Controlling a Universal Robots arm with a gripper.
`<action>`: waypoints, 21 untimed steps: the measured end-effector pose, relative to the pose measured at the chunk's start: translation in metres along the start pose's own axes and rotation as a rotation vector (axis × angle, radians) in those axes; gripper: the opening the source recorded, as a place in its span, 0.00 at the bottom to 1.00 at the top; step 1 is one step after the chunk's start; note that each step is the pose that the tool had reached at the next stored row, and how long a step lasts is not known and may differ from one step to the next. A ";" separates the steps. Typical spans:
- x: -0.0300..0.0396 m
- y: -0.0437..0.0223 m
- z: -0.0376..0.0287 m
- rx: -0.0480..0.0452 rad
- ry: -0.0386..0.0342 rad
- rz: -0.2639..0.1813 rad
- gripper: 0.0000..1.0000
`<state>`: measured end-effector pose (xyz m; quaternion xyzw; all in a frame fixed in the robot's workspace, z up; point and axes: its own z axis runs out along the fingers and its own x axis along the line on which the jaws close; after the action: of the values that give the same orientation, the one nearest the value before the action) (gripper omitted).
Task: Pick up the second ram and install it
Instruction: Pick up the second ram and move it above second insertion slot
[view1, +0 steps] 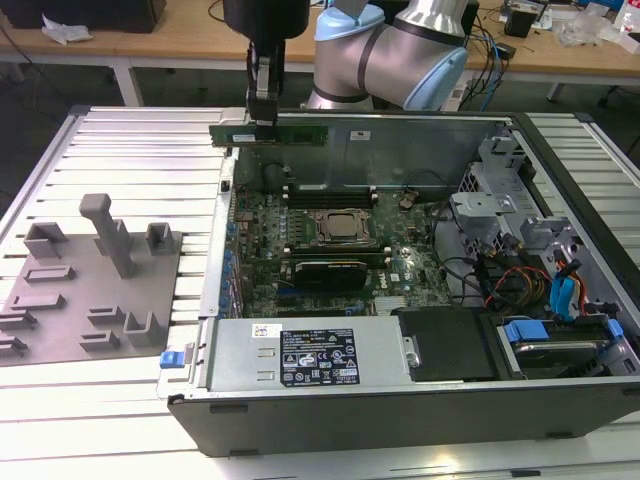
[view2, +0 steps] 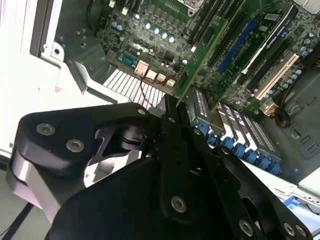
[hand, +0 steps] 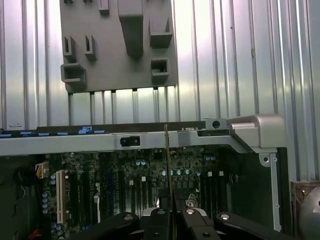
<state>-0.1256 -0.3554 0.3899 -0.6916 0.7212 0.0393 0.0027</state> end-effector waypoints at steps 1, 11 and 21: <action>0.0000 -0.0005 0.0007 -0.0001 0.0001 0.000 0.14; -0.0001 -0.0066 0.0089 0.0000 -0.0001 0.000 0.14; -0.0009 -0.0130 0.0182 -0.0005 -0.0111 -0.001 0.14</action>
<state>-0.1135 -0.3539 0.3711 -0.6916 0.7210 0.0433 0.0065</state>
